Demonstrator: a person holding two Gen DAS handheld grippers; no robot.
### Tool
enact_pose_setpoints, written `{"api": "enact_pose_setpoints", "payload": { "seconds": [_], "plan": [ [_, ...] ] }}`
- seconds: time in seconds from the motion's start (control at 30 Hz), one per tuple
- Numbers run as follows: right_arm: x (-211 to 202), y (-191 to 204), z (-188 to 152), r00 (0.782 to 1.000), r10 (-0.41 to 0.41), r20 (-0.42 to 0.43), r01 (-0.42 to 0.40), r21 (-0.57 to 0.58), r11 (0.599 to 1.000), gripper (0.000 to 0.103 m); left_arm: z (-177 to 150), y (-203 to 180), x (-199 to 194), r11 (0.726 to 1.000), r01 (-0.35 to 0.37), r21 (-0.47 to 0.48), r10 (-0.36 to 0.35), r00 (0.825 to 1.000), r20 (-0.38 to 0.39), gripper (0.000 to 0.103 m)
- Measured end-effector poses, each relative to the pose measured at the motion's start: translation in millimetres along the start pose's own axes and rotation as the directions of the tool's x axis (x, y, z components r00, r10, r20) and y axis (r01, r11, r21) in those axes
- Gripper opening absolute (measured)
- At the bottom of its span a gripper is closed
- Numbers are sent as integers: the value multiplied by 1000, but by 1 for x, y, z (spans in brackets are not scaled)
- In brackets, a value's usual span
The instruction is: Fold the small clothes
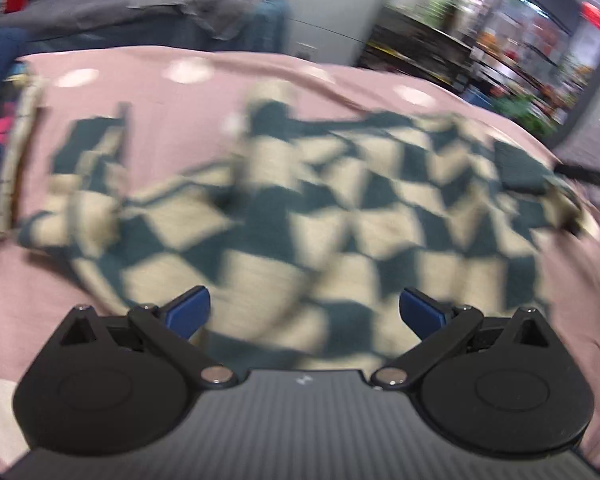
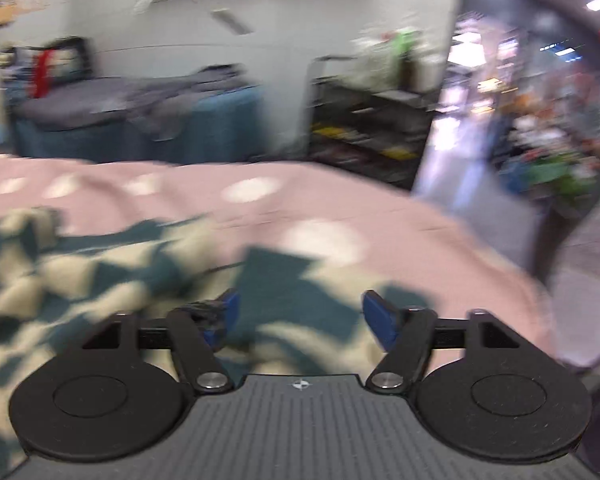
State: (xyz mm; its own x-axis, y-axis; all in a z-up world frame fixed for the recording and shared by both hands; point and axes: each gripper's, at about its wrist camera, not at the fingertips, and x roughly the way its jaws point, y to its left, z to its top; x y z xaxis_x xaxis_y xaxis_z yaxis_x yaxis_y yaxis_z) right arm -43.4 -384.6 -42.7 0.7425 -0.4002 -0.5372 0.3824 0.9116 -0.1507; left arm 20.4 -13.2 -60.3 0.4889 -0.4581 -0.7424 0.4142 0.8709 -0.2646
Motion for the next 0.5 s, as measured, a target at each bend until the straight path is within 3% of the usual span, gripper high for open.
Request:
{"api": "enact_pose_setpoints", "payload": {
  "seconds": [0.13, 0.27, 0.33, 0.37, 0.4, 0.5],
  "plan": [
    [16, -8, -12, 991, 26, -128, -21, 43, 999, 103, -11, -28, 4, 999, 6, 40, -5, 1000, -20, 103],
    [10, -30, -25, 994, -2, -108, 23, 191, 981, 103, -14, -30, -6, 998, -5, 65, 5, 1000, 0, 103],
    [14, -38, -30, 988, 117, -105, -82, 288, 954, 103, -15, -25, -11, 999, 1, 41, -1, 1000, 5, 103],
    [18, -38, -32, 977, 178, -116, -135, 306, 942, 77, -13, -23, -10, 1000, 1, 27, -1, 1000, 3, 103],
    [19, -33, -30, 977, 186, -108, -146, 303, 942, 45, -12, -21, -10, 1000, -2, 18, 2, 1000, 1, 103],
    [0, -17, -19, 970, 241, 29, -240, 254, 937, 34, -10, -18, -14, 1000, -5, 16, 5, 1000, 7, 103]
  ]
}}
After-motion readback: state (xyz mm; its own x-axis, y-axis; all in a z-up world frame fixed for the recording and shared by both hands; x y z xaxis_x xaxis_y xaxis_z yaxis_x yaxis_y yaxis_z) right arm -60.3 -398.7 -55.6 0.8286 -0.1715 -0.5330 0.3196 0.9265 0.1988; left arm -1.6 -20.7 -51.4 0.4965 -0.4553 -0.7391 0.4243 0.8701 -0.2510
